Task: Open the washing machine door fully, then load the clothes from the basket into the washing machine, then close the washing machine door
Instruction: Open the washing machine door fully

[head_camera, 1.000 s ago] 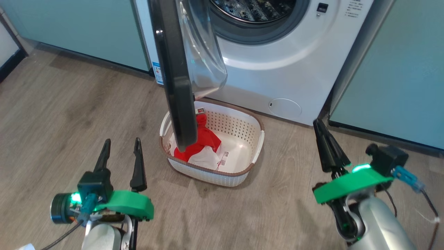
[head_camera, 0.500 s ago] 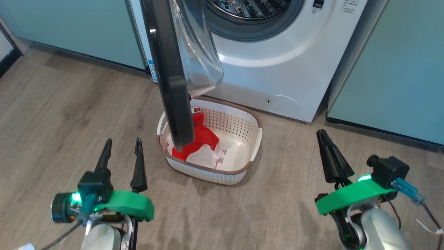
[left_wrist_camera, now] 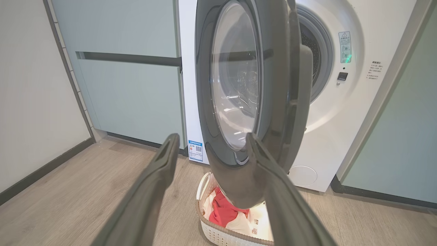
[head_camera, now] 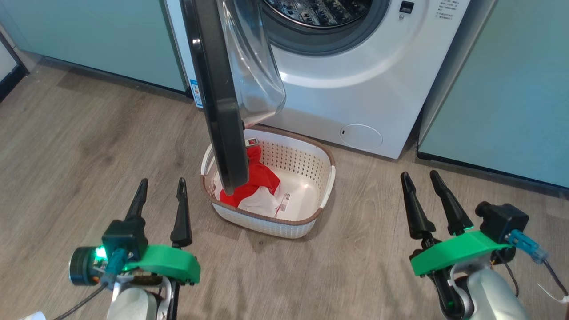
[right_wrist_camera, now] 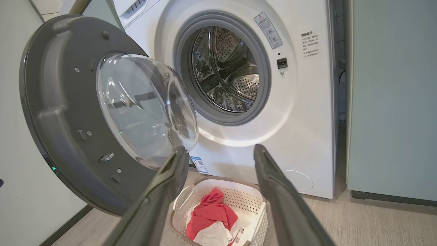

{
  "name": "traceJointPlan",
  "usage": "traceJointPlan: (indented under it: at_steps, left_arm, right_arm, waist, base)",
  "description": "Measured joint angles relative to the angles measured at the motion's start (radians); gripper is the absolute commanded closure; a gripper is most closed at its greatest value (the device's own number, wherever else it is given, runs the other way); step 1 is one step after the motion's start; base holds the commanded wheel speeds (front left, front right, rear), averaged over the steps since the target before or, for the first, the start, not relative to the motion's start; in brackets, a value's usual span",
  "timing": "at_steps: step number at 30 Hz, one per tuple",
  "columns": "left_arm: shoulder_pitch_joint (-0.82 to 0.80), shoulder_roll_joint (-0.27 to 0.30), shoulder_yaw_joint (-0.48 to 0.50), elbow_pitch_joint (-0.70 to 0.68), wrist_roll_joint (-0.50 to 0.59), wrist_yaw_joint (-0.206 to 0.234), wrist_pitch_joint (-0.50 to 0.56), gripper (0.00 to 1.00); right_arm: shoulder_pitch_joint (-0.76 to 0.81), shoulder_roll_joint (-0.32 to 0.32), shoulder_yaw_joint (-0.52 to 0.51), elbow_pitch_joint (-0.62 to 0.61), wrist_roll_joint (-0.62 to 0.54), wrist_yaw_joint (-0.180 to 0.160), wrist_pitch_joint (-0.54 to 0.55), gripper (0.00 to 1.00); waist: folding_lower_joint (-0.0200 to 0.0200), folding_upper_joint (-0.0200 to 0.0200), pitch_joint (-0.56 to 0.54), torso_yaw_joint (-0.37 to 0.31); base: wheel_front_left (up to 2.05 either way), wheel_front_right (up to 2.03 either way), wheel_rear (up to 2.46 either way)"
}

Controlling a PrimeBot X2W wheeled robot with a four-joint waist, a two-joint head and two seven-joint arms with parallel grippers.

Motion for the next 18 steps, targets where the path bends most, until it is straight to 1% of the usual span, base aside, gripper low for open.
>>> traceJointPlan:
  at_steps: [18]
  left_arm:
    - [0.001,0.000,-0.005,0.003,0.000,0.001,0.000,0.00]
  right_arm:
    - [0.000,0.000,-0.006,0.000,0.011,0.000,0.000,0.00]
  waist:
    - [0.0000,0.0000,-0.002,0.000]
  base:
    - [0.00,0.00,0.00]
